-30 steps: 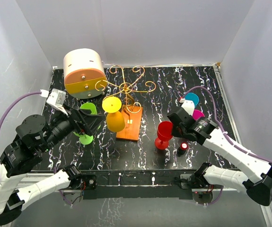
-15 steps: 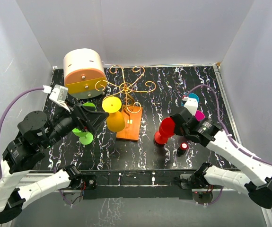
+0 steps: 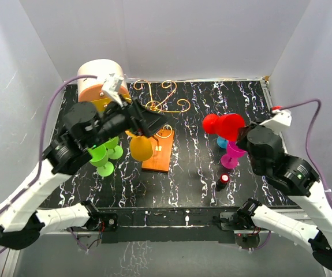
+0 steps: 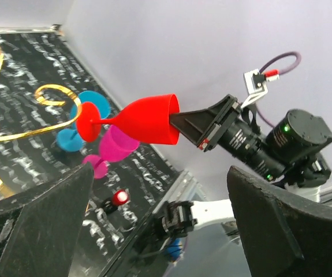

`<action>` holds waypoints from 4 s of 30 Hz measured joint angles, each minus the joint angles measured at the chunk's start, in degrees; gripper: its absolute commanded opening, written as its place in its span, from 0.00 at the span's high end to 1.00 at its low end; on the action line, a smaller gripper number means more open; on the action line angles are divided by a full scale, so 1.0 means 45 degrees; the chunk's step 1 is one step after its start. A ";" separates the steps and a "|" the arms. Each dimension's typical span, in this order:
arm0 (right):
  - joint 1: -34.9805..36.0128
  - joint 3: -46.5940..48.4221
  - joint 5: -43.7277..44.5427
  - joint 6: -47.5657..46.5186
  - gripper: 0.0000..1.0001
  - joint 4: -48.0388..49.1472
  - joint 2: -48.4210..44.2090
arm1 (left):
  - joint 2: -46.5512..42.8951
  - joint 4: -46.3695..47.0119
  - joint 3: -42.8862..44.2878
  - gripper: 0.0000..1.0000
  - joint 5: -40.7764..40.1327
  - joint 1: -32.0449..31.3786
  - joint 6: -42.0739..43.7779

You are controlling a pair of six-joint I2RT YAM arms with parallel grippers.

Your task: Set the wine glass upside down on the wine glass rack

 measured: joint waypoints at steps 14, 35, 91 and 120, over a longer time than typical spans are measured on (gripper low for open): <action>0.0000 0.0087 0.1666 -0.1039 1.00 0.4454 -0.2302 | 0.4478 0.5527 0.0733 0.02 0.2958 0.0000 -0.4284; 0.0000 -0.0301 -0.0491 -0.0112 1.00 0.9015 -0.2511 | 0.7087 0.8927 0.2535 0.15 0.1933 -0.0583 -0.8699; -0.0015 -0.2535 -0.5017 0.1200 0.70 1.0807 -0.3070 | 0.7834 1.0613 0.3473 1.00 0.0029 -0.0724 -0.8966; -0.0015 -0.2283 -0.5139 0.0019 0.19 0.9408 -0.4362 | 0.3429 0.9957 0.1175 1.00 -0.1370 -0.0724 -0.3118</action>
